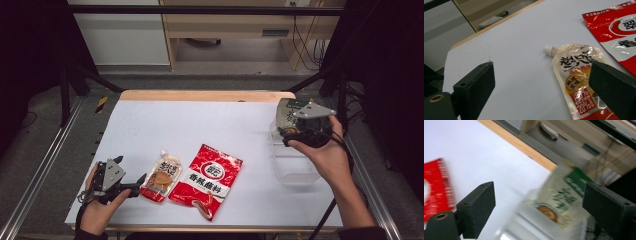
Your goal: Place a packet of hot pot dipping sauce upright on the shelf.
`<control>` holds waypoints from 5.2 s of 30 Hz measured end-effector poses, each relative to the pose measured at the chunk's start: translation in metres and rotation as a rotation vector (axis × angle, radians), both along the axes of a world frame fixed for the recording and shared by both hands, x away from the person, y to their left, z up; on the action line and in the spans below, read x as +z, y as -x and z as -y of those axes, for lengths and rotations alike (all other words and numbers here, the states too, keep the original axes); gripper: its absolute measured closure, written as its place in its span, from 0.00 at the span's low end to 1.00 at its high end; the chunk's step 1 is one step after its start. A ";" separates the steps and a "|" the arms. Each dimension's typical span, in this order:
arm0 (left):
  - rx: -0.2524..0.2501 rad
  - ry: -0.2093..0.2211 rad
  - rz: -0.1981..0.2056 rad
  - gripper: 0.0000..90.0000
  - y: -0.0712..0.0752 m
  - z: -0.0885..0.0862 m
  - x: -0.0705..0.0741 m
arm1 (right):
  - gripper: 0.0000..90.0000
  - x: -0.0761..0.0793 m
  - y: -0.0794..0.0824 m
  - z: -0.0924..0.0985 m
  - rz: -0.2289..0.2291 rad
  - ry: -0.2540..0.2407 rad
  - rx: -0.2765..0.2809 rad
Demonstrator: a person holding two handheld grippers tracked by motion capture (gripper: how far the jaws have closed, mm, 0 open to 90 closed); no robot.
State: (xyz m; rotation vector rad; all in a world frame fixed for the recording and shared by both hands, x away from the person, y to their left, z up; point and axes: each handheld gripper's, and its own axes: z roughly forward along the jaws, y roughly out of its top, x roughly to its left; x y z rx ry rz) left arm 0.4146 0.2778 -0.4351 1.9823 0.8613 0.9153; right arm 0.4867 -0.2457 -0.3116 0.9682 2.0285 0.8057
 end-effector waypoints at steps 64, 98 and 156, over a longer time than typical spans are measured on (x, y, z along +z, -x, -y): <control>0.040 -0.019 -0.097 0.06 0.011 -0.009 -0.009 | 0.51 -0.079 -0.012 -0.247 -0.243 -0.109 0.365; 0.029 -0.031 -0.105 0.07 0.010 -0.008 -0.010 | 0.60 -0.156 -0.031 -0.297 -0.441 -0.128 0.304; 0.026 0.034 -0.085 0.07 0.011 -0.016 -0.003 | 1.00 -0.054 -0.008 -0.310 -0.211 -0.217 0.509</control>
